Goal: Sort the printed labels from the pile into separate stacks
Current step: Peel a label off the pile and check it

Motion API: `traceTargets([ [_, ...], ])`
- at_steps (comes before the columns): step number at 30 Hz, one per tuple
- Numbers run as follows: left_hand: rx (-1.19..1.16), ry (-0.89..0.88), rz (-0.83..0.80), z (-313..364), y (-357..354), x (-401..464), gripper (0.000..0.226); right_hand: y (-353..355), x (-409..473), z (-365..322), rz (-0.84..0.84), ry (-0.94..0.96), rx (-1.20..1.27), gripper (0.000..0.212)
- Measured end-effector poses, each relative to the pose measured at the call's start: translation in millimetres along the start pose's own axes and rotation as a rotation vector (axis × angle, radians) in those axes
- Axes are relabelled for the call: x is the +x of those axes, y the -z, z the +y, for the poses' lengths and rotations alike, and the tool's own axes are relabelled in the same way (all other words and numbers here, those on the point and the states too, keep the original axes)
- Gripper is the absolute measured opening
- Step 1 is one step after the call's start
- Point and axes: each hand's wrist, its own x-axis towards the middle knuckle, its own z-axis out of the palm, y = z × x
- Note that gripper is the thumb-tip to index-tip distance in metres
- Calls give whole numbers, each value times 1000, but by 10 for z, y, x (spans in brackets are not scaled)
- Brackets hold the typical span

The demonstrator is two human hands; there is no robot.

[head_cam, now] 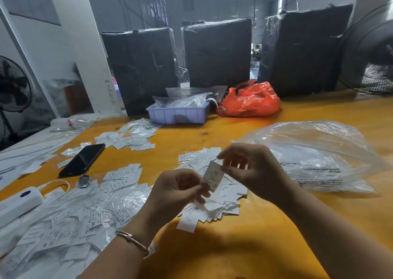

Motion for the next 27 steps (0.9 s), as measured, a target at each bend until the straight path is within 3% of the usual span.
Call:
traceTargets([
  [6, 1, 44, 4, 32, 0, -16, 26, -49, -20, -31, 26, 22, 25, 13],
  [17, -65, 112, 25, 46, -6, -7, 22, -90, -44, -24, 140, -39, 49, 13],
  [27, -76, 94, 27, 10, 4, -11, 22, -168, -72, -96, -43, -134, 167, 14],
])
